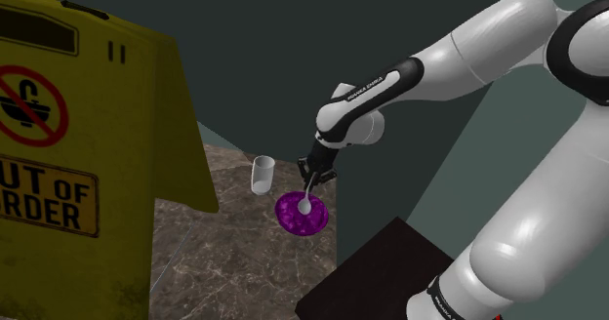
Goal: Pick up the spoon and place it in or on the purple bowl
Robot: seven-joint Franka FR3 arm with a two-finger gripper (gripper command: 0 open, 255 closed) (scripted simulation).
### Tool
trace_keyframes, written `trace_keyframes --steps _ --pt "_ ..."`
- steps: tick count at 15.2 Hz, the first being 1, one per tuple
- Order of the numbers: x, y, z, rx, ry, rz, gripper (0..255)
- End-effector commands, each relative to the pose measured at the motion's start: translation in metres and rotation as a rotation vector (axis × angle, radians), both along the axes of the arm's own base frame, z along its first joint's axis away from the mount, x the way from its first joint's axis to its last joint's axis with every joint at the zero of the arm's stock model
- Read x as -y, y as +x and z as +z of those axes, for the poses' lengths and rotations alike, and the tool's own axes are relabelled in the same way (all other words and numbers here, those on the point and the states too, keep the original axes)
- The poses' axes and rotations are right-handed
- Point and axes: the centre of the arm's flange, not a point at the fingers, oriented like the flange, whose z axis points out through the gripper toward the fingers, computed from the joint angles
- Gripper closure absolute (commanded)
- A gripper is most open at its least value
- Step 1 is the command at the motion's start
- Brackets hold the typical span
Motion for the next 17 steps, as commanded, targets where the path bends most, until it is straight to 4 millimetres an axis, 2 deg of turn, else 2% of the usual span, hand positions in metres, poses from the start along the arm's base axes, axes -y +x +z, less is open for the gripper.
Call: trace_keyframes --steps 1,11,17 --pt "0.001 0.002 -0.011 0.000 0.000 0.000 255" --pt "0.001 0.002 -0.066 0.000 0.000 0.000 255" --pt "0.001 0.002 -0.066 0.000 0.000 0.000 255"
